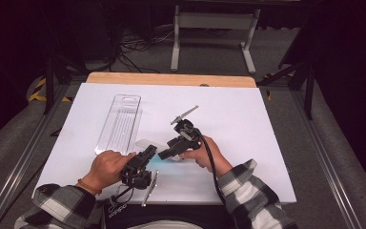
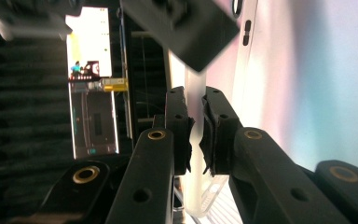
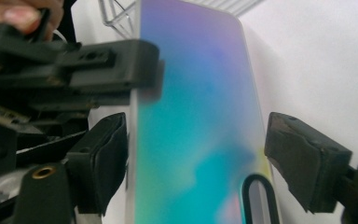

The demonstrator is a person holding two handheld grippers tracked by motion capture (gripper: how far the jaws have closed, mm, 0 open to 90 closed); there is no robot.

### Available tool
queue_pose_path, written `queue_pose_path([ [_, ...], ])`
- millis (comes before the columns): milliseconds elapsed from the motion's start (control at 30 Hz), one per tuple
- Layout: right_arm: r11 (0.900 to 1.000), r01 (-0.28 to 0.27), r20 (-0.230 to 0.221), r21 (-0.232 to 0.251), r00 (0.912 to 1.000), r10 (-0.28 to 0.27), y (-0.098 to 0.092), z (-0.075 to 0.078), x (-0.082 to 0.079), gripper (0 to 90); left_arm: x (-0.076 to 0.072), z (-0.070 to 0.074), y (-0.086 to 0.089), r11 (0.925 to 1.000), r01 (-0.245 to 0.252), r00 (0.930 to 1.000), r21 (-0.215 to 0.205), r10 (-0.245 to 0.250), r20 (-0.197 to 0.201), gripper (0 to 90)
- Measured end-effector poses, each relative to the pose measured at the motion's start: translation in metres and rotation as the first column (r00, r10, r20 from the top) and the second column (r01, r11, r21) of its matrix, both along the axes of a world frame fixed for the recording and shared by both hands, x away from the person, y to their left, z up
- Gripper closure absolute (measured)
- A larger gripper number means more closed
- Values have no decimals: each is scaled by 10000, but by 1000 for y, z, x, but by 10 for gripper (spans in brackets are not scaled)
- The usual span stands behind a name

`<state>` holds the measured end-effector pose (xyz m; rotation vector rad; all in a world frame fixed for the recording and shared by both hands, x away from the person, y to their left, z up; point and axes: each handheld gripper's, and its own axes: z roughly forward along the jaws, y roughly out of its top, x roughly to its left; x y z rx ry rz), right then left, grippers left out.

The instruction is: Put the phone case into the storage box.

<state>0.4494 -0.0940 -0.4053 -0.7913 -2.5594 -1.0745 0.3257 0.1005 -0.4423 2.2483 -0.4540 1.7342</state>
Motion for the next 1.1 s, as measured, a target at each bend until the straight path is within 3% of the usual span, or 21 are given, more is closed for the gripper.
queue_pose_path([
  [67, 10000, 7, 122, 17, 9999, -7, -1, 3, -1, 216, 1, 3, 1, 9998, 25, 9999, -187, -27, -108, 824],
  [100, 10000, -8, 443, 91, 9990, 4, -4, 8, -3, 214, 2, 6, 2, 9992, 10, 9998, -407, -18, -202, 824],
  [233, 9989, -28, 1016, 460, 9948, -18, -15, 20, -8, 213, 5, 12, 5, 9942, -435, 9962, -983, 358, -789, 824],
  [433, 9971, 189, 1713, 735, 9847, -313, -28, 32, -14, 214, 5, 19, 7, 9876, -671, 9909, -1421, 493, -1253, 823],
  [467, 9956, 232, 2017, 911, 9786, -413, -33, 37, -17, 221, 6, 20, 8, 9854, -655, 9895, -1569, 440, -1373, 824],
  [500, 9956, 232, 2017, 911, 9786, -413, -33, 37, -17, 221, 6, 20, 8, 9854, -655, 9895, -1569, 440, -1373, 824],
  [600, 9941, 329, 2542, 1035, 9654, -584, -40, 41, -21, 218, 8, 24, 12, 9784, -792, 9837, -1911, 457, -1737, 823],
  [700, 9937, 468, 2702, 1023, 9600, -730, -43, 42, -24, 212, 8, 25, 14, 9749, -921, 9804, -2028, 532, -1895, 824],
  [833, 9927, 600, 3475, 1049, 9330, -931, -51, 44, -31, 220, 10, 28, 16, 9687, -914, 9773, -2308, 428, -2075, 824],
  [900, 9923, 600, 3523, 1086, 9311, -949, -52, 45, -32, 220, 10, 29, 16, 9687, -914, 9777, -2310, 432, -2057, 823],
  [933, 9926, 615, 3747, 1046, 9221, -966, -54, 45, -34, 217, 10, 29, 17, 9655, -984, 9754, -2411, 457, -2155, 824],
  [1100, 9912, 523, 4040, 1215, 9096, -975, -60, 47, -39, 215, 11, 30, 19, 9597, -1073, 9738, -2599, 487, -2222, 824],
])
